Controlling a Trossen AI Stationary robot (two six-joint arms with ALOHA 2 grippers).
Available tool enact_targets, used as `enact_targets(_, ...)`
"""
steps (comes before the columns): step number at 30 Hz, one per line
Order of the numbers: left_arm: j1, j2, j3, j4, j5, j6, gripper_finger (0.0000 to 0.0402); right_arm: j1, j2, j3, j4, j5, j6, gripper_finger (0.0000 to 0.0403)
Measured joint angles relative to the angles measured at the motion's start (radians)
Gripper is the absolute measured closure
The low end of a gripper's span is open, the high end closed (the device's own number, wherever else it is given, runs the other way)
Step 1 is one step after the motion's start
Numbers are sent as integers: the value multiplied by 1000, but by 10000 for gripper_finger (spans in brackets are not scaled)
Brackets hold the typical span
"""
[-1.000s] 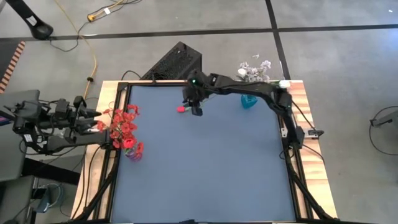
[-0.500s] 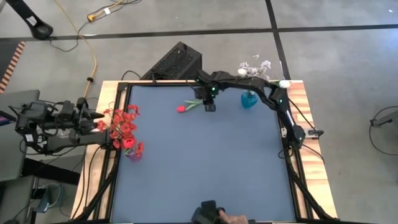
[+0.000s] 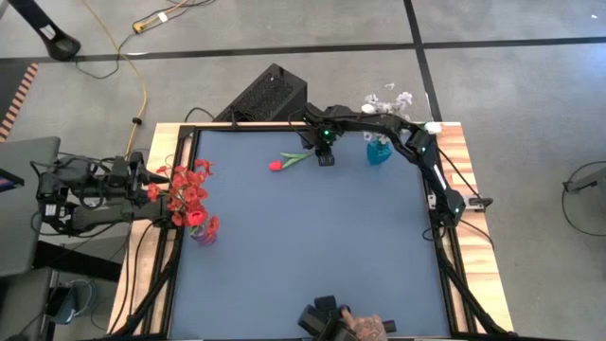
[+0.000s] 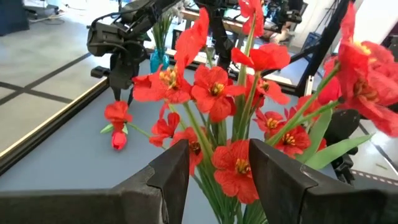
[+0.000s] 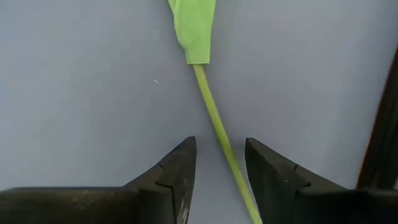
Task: Sort flowers into vase by color
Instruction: Put the red flower into the purple vase
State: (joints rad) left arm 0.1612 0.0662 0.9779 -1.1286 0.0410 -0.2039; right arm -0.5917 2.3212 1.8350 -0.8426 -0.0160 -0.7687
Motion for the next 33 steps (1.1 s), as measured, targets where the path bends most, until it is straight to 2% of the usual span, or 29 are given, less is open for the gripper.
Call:
enact_targets(4,0,0,0,5,0,0,248,7,14,0,-24,4,-18,275)
enact_targets(9,0,0,0,5,0,-2,248,33,15,4,-46,24,-55,375)
enact_targets(10,0,0,0,5,1,-2,248,37,16,14,-65,32,-55,385)
enact_targets(17,0,0,0,5,2,-11,248,68,8,85,-170,47,-44,384)
enact_targets(23,0,0,0,3,6,-35,248,90,-77,151,-234,40,-34,388)
enact_targets(25,0,0,0,2,6,-43,248,92,-112,151,-247,4,-18,388)
enact_targets(27,0,0,0,2,6,-43,248,93,-147,150,-238,-89,-6,388)
enact_targets(33,0,0,0,2,6,-44,248,110,-269,154,-152,-475,83,388)
